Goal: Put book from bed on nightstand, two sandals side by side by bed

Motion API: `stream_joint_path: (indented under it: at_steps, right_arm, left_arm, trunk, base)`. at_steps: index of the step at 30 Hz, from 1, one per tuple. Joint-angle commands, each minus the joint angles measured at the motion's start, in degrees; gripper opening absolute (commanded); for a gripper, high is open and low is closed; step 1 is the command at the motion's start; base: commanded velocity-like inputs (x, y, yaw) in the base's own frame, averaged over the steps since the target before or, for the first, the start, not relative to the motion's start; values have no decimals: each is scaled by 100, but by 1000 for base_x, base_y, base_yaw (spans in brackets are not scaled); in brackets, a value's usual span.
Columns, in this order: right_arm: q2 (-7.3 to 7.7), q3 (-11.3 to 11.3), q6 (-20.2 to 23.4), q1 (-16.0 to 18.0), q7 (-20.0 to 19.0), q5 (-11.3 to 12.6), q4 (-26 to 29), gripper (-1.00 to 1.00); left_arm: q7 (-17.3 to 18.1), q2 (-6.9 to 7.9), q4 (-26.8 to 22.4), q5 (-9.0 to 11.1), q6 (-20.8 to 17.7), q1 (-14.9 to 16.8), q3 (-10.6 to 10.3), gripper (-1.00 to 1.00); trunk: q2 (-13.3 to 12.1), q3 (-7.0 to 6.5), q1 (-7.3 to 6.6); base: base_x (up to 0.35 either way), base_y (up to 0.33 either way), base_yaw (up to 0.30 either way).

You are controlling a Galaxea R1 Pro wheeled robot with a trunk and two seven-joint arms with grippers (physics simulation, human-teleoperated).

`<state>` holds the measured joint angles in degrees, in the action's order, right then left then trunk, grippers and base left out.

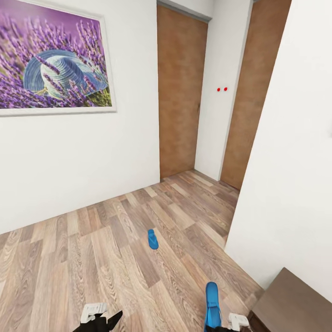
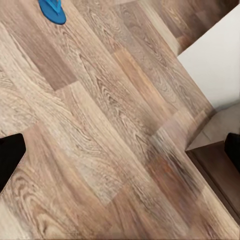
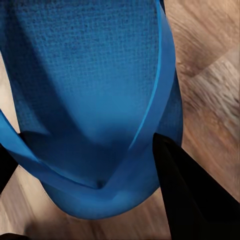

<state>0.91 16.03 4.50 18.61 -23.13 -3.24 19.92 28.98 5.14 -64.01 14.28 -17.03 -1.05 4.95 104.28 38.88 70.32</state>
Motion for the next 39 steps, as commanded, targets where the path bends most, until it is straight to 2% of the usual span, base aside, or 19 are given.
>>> stream_joint_path:
  at_steps: [1, 39]
  right_arm:
    - [-4, 49, 41, 2, -42, -27, 12, -100]
    - [-5, 49, 38, 0, -42, -27, 12, -100]
  left_arm:
    - [11, -1, -7, 57, -55, 0, 6, 100]
    - [2, 5, 37, 66, -55, 0, 15, 100]
  trunk:
    - [2, 4, 3]
    - [2, 4, 3]
  base:
    - [322, 0, 0]
    - [327, 0, 0]
